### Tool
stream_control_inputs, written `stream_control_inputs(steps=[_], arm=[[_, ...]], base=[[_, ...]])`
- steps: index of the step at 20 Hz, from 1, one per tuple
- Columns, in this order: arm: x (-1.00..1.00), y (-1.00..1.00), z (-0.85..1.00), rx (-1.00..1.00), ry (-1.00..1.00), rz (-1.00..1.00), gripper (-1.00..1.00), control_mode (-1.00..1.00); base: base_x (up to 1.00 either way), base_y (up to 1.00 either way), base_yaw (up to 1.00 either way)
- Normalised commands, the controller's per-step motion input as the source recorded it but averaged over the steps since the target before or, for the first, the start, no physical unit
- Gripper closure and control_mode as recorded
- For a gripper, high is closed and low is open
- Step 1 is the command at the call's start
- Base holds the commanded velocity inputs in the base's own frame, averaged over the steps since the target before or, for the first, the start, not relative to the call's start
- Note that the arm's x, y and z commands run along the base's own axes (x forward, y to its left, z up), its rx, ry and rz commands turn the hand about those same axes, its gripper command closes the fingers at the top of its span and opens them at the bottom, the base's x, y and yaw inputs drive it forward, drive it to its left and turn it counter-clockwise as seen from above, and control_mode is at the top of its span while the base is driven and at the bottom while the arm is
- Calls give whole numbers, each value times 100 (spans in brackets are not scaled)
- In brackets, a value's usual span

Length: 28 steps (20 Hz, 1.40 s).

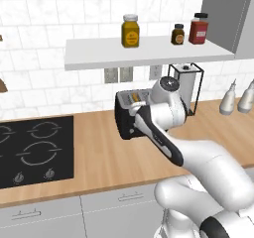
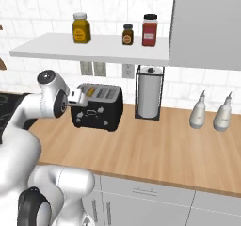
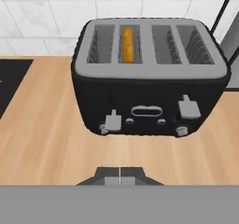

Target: Start the toaster. Once the lever pops up, take the bread to the plate on the dining counter.

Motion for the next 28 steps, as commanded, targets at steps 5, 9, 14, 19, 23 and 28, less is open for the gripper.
stream_control_inputs(steps=[5, 9, 14, 19, 23, 28], arm=[[-25, -54, 52, 0, 0, 0, 100, -100], [-15, -39, 44, 0, 0, 0, 100, -100], [-7, -15, 14, 0, 0, 0, 100, -100], [0, 0, 0, 0, 0, 0, 100, -100], [-2, 0, 0, 0, 0, 0, -100, -100], [0, 11, 0, 0, 0, 0, -100, -100]], base=[[0, 0, 0], [0, 0, 0], [0, 0, 0], [0, 0, 0], [0, 0, 0], [0, 0, 0]])
